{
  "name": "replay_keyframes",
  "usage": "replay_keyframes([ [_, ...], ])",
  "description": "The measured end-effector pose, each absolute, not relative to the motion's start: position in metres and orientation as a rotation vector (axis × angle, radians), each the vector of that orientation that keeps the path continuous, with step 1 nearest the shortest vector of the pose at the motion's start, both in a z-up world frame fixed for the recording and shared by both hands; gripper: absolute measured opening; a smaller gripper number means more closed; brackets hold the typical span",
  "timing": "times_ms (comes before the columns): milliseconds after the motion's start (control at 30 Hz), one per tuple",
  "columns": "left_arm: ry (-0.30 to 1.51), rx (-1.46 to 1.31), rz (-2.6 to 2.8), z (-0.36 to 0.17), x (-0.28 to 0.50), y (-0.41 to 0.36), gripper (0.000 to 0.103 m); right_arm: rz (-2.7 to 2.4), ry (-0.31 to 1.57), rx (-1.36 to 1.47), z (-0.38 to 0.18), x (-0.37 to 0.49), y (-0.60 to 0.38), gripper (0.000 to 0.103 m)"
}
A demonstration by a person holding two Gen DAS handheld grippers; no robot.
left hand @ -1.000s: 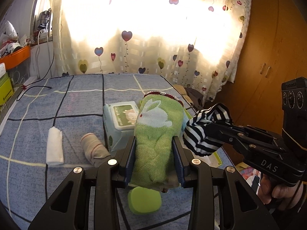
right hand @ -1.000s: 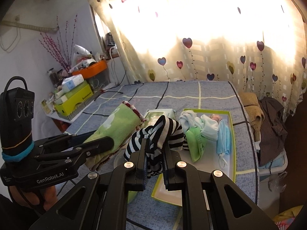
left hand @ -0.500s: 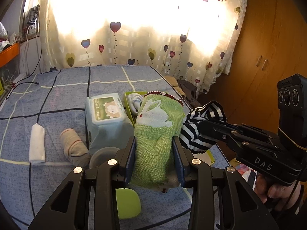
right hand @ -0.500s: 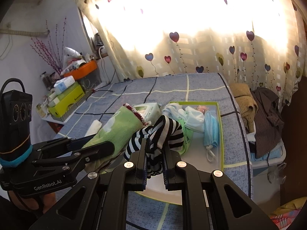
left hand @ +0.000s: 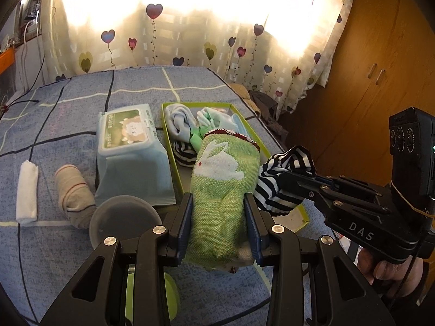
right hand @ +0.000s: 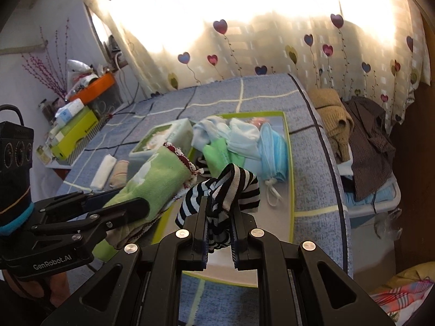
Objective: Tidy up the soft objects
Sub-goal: 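Carry the green towel roll and striped sock over the tray with both grippers, then lower the towel roll and striped sock into the tray and open both grippers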
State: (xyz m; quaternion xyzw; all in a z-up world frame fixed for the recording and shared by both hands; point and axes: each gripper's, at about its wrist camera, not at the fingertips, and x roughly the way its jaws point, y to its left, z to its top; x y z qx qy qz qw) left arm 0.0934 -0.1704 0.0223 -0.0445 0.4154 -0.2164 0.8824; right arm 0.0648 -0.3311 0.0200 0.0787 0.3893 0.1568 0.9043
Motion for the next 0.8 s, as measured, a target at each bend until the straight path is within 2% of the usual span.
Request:
replay_keyframes([
  [533, 0.97, -0.081, -0.472, -0.01, 0.111, -0.192, 0.038, 0.27, 0.902, 0.116, -0.015, 0.076, -0.343, 0.013],
  [700, 0.979, -0.082, -0.469, -0.013, 0.113, -0.194, 0.038, 0.258, 0.901, 0.097, -0.012, 0.075, -0.344, 0.027],
  [800, 0.975, -0.086, -0.453, -0.014, 0.114, -0.194, 0.038, 0.254, 0.897, 0.076, -0.011, 0.073, -0.341, 0.029],
])
